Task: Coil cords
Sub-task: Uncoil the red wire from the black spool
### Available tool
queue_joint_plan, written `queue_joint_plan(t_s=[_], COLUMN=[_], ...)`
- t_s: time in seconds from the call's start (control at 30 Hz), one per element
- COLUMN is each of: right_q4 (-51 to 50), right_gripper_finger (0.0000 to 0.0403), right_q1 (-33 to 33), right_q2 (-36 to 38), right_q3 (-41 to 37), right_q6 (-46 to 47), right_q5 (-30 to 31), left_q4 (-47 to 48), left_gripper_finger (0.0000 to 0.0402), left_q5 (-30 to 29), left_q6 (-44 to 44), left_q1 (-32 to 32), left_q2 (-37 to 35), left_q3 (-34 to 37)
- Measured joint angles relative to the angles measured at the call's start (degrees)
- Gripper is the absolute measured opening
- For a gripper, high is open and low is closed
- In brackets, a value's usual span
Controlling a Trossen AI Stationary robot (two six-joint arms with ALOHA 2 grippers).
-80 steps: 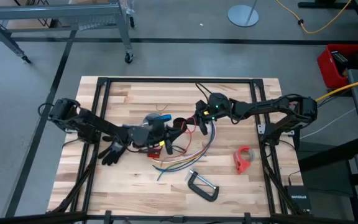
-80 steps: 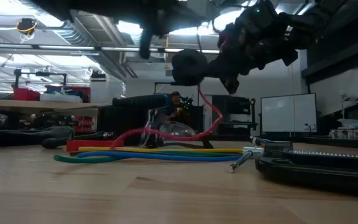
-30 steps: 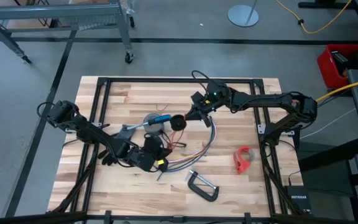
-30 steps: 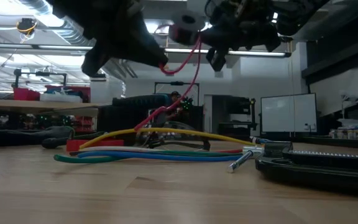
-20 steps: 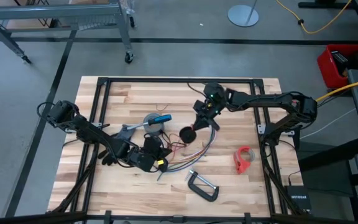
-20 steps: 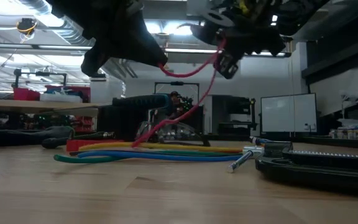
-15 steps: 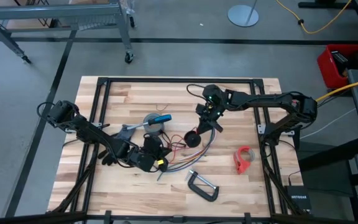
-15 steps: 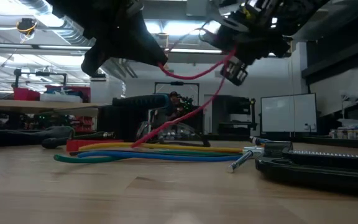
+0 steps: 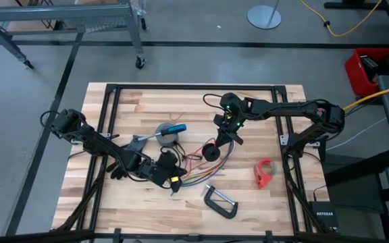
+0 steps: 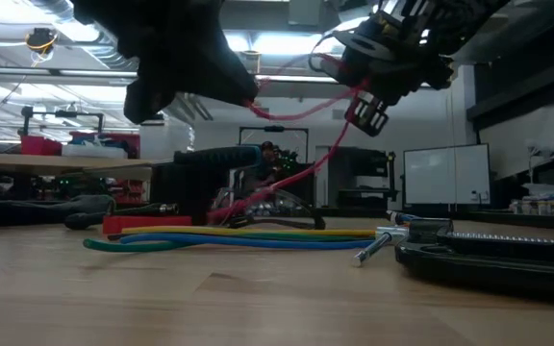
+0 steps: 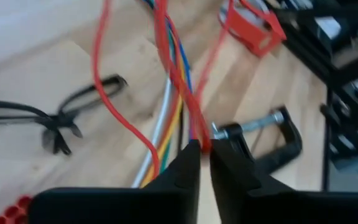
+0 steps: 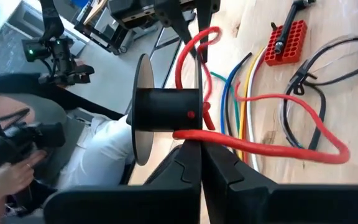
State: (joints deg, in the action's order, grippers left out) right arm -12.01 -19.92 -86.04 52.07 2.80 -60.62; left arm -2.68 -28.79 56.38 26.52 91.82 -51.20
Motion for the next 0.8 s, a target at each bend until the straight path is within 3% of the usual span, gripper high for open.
queue_joint_plan(t_s=[0.3, 0.53, 0.8], right_q4=[-0.24, -5.16, -7.76], right_gripper_finger=[0.0000, 0.0000, 0.0000], right_q1=[-0.38, -0.75, -0.21], right_q2=[0.02, 0.04, 0.04], right_q3=[-0.02, 0.32, 0.44], right_q6=[-3.98, -12.32, -18.15], right_q5=[1.59, 5.97, 10.29], left_q4=[0.03, -4.52, -10.97], left_gripper_finger=[0.0111, 0.0110, 0.0102], left_q5=[1.75, -5.44, -6.00], left_q6=[-0.33, -8.68, -17.45], left_q1=[-0.17, -1.68, -8.18], left_q2=[0.01, 0.01, 0.01], left_q3=[0.02, 0.07, 0.07])
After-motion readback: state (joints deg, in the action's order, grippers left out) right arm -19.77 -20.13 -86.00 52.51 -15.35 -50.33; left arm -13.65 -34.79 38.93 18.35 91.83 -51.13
